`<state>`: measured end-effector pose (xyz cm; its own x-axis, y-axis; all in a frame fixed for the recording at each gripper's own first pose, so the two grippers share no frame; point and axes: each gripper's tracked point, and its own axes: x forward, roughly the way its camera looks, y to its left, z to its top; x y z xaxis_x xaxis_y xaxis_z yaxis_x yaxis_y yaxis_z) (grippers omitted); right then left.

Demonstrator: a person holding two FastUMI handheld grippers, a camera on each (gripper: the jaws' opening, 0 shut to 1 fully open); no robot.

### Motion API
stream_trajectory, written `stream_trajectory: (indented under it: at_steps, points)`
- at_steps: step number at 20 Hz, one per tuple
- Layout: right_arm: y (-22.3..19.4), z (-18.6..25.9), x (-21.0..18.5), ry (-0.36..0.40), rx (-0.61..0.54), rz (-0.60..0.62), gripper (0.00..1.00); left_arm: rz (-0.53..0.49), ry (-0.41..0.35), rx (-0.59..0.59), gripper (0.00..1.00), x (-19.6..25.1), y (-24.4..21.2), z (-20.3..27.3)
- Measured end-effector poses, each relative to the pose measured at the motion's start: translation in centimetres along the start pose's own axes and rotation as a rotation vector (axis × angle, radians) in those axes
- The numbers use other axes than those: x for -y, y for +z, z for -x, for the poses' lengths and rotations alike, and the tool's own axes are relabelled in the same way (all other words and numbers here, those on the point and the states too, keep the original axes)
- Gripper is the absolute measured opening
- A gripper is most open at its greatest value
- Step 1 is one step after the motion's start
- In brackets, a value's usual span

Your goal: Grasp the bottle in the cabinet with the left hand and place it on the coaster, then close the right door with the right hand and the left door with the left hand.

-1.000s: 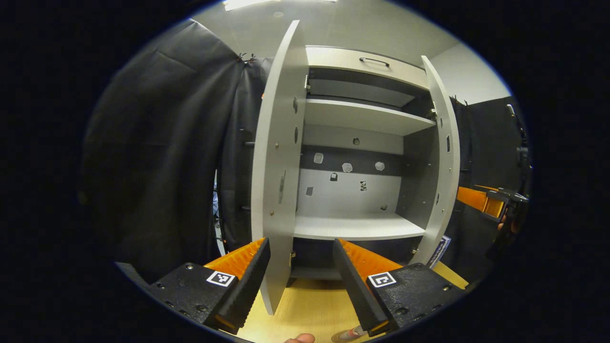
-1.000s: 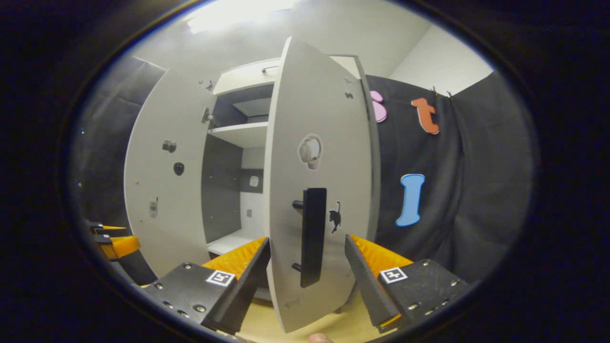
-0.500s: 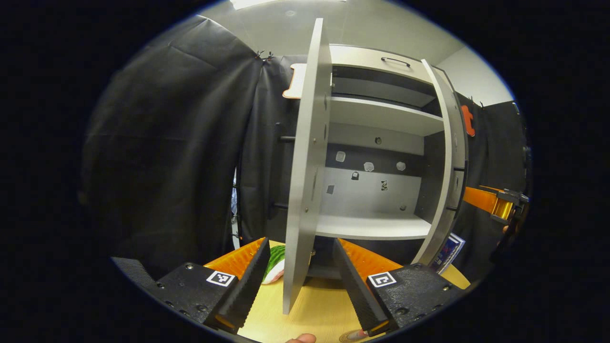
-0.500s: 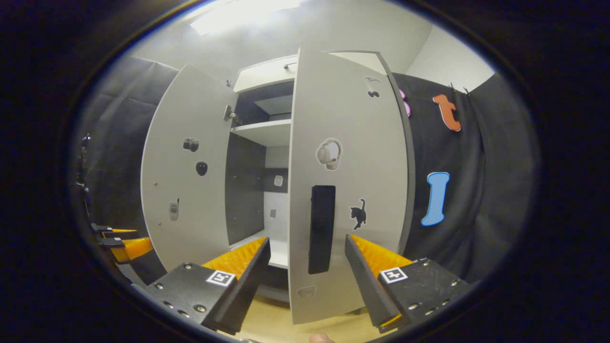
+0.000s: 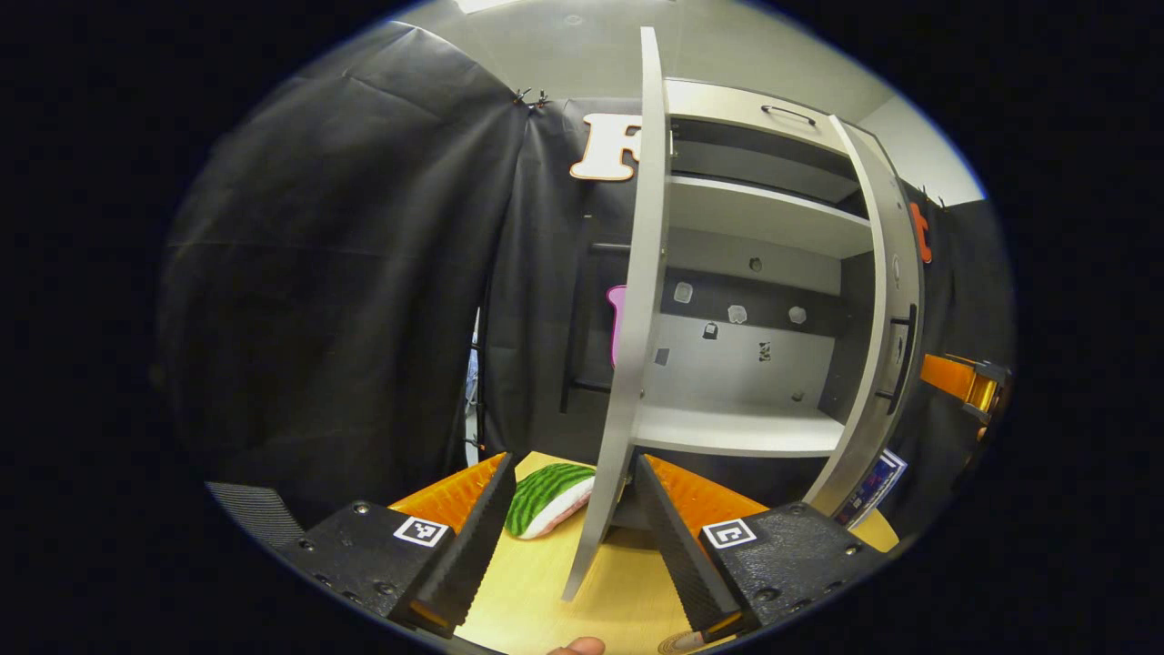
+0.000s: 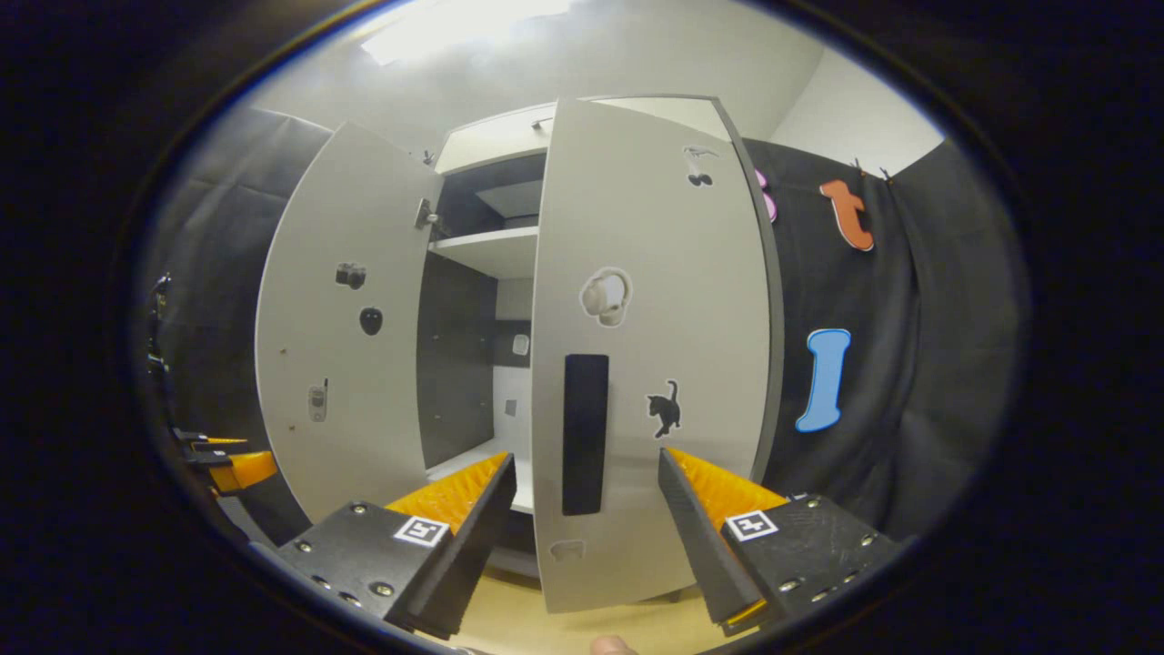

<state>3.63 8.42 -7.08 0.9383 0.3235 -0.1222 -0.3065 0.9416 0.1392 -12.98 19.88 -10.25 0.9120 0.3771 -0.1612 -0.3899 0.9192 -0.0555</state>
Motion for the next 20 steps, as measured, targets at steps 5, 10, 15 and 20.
stream_trajectory:
  at_steps: [5,10,15,20]
  points:
    - [-0.1,-0.4,0.6,-0.022,-0.002,0.011,0.95,-0.01,0.029,0.009,0.87,-1.4,0.5,-0.6]
    - [-0.4,-0.7,1.2,-0.039,-0.004,0.018,0.95,-0.011,0.055,-0.002,0.87,-2.6,0.2,-1.3]
    - [-0.8,-1.3,1.3,-0.05,-0.011,0.021,0.95,-0.017,0.07,-0.015,0.87,-3.2,-0.3,-2.3]
    - [-1.2,-2.0,1.3,-0.057,-0.016,0.013,0.95,-0.016,0.065,-0.037,0.87,-3.5,-0.6,-3.2]
